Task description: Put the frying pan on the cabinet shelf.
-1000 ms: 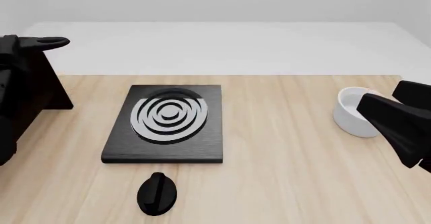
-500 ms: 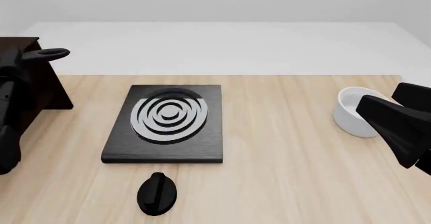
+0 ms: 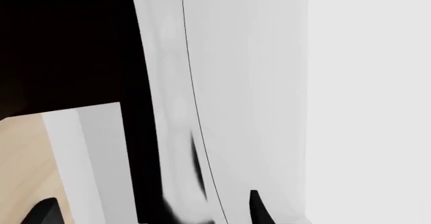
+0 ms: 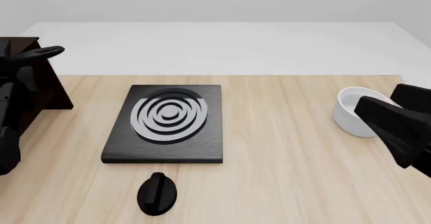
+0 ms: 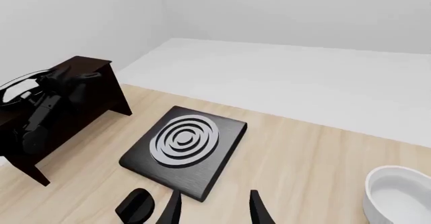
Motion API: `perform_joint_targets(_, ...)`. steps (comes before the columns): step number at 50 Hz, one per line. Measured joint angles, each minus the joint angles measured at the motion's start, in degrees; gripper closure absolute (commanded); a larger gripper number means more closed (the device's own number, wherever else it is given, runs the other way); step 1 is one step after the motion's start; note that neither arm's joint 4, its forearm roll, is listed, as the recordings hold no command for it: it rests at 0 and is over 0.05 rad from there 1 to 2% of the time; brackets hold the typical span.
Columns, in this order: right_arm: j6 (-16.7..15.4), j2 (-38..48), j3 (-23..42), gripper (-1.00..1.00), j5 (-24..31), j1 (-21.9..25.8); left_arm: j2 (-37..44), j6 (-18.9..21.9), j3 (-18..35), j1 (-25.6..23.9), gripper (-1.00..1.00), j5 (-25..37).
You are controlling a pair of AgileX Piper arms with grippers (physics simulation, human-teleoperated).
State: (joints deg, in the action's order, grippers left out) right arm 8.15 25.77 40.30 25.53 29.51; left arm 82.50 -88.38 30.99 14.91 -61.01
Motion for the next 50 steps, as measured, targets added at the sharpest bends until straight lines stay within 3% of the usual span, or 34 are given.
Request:
perform_joint_targets(19,0.31,-0.69,-1.01,-1.00,-0.19,-0.34,-1.72,1.07,-1.07,-0.32,-1.00,-0.14)
perform_joint_targets(50,1.29,-2.13,-2.57,-1.00,-0.08,-1.12,-8.09,2.87,-8.49,-1.63,-1.00,-2.26)
